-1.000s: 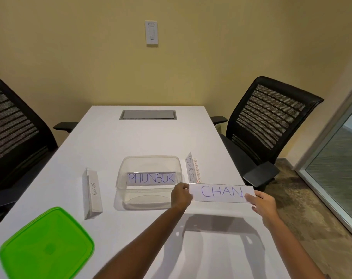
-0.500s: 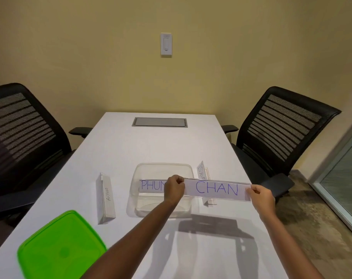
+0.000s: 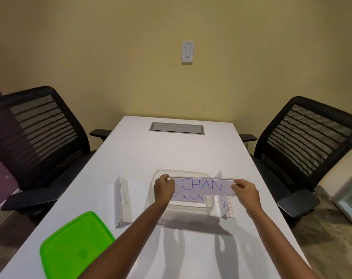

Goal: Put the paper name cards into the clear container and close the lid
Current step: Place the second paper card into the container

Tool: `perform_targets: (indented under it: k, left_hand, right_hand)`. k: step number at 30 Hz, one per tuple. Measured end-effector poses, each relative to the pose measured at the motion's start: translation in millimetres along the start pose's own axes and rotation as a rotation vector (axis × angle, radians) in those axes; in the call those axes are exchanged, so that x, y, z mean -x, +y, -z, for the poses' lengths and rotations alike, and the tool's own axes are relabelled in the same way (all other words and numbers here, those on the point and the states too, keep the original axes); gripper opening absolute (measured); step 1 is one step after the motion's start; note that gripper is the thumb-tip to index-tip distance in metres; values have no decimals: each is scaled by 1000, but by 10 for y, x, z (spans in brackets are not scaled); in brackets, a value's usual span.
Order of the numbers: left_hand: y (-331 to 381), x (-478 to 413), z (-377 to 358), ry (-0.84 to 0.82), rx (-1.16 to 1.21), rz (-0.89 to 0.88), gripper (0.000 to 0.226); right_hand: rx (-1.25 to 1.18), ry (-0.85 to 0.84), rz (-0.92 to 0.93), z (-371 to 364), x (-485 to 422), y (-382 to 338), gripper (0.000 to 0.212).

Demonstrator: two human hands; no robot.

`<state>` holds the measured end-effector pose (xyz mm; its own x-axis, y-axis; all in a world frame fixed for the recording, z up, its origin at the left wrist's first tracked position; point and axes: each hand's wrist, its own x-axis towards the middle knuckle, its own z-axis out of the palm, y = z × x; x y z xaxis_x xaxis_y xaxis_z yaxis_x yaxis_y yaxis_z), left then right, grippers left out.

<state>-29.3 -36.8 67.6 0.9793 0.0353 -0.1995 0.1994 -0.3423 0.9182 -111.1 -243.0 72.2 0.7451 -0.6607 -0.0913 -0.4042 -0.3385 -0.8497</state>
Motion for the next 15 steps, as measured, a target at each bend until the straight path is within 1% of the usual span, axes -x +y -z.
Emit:
perform_targets:
  k: [4,5,7,8,9,11,13,14,15]
  left_hand:
    - [-31,-152,136,4,-4,52,42]
    - [-44,-189,160,4,-6,62,40]
    - [-79,-264,202,-3,12,71,27]
    - [-92,-302,213,0,19,81,28]
    - [-114,-344,218,6,24,84,36]
    - [-119,-387,235,-15,30,112,41]
    - [-135,-438,238,-37,34,155,40]
    - [-145,-458,239,-43,34,179,36]
    - [-149,-477,236,-49,30,191,29]
  right_hand:
    - [-2,-71,4,-227,-15,-145,38]
    - [1,-91,0,-276,-21,-167,40]
    - [20,-125,-18,-360,-34,-209,43]
    - [38,-136,-38,-392,-41,-231,42]
    - [52,-148,-51,-420,-43,-251,37]
    - [63,-186,-95,-472,-64,-264,17]
    - [57,-202,-135,-532,-112,-264,31]
    - [54,-223,-161,-554,-133,-261,33]
    - [46,-243,-184,-571,-156,-259,29]
